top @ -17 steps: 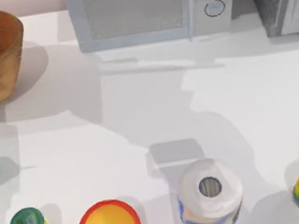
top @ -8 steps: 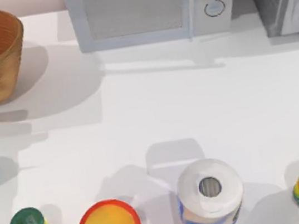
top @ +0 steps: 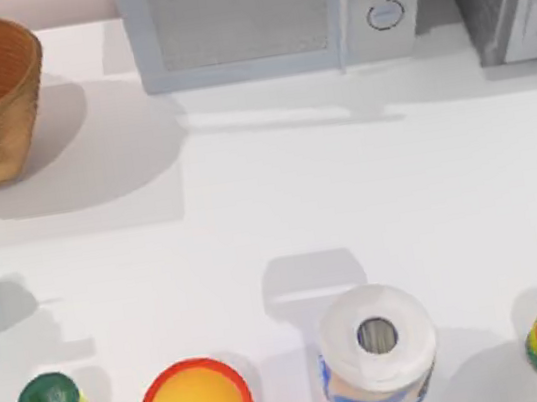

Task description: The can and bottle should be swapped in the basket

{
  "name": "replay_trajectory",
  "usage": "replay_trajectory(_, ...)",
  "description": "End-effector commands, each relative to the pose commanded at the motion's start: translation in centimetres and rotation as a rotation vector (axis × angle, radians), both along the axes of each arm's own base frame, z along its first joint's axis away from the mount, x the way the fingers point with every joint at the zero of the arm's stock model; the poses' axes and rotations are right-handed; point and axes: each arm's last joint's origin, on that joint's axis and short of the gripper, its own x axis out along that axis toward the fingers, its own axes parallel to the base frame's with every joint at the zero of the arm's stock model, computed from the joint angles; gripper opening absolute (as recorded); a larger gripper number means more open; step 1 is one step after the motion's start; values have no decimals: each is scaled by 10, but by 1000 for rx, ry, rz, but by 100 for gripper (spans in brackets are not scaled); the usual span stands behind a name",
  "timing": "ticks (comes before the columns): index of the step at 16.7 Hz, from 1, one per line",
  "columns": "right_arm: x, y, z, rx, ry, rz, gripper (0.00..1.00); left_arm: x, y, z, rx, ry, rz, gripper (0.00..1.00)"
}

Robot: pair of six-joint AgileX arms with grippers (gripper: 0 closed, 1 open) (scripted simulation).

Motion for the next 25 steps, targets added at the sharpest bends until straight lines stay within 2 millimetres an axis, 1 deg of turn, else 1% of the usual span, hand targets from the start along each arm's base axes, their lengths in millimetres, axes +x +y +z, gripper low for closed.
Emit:
replay_trajectory(2, 0, 0, 0, 0, 0, 0, 100, -2, -1, -16, -4, -69, -1, 0)
replay_trajectory(5, 0, 0, 0, 0, 0, 0, 100, -3, -1, -25, -6, -122, -3, 0)
replay_trajectory(12, 0, 0, 0, 0, 0, 0, 100, -3, -1, -24, -5, -115, -5, 0)
replay_trajectory(14, 0, 0, 0, 0, 0, 0, 100, -1, -2, -19, -7, -111, -32, 0)
replay_trajectory(16, 0, 0, 0, 0, 0, 0, 100, 4, -5, -10, -11, -107, -84, 0)
replay_trajectory(19, 0, 0, 0, 0, 0, 0, 100, 18, -11, 11, -19, -102, -198, 0)
replay_trajectory(21, 0, 0, 0, 0, 0, 0, 100, 33, -18, 27, -27, -99, -296, 0)
replay_trajectory(23, 0, 0, 0, 0, 0, 0, 100, 55, -26, 41, -36, -98, -406, 0)
replay_trajectory(25, 0, 0, 0, 0, 0, 0, 100, 82, -37, 50, -45, -96, -526, 0)
